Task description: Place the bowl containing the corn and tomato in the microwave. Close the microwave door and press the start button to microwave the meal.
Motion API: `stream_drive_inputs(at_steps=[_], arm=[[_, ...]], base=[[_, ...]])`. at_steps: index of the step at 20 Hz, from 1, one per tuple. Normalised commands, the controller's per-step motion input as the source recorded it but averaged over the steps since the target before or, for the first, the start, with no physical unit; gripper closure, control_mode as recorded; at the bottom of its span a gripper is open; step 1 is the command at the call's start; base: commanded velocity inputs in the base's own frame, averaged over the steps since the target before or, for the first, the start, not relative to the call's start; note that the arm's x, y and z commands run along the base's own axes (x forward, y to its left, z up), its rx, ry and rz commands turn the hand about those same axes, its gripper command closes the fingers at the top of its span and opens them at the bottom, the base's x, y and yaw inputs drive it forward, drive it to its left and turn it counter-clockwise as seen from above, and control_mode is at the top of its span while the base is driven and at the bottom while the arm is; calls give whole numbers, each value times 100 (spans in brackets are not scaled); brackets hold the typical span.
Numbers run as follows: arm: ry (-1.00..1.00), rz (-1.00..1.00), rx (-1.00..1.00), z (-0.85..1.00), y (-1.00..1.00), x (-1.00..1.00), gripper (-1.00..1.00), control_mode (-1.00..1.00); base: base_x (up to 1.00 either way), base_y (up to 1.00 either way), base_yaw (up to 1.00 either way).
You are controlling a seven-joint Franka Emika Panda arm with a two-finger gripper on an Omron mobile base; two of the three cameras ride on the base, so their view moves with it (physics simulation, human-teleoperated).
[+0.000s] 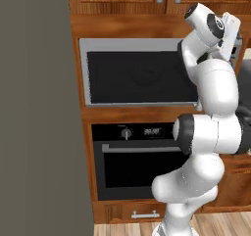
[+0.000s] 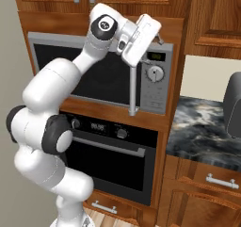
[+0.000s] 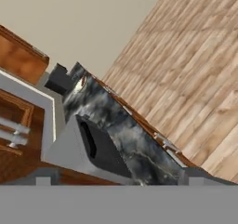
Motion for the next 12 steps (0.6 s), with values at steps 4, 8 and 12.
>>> stream_drive_inputs(at_steps=[4, 8, 12], arm=[[-8, -9, 9, -1, -6, 95, -100, -100], [-27, -11, 9, -1, -80, -57, -100, -100], [-56, -10, 3, -25, -57, -100, -100, -100]], base=[[0, 0, 0], [0, 0, 0], [0, 0, 0]])
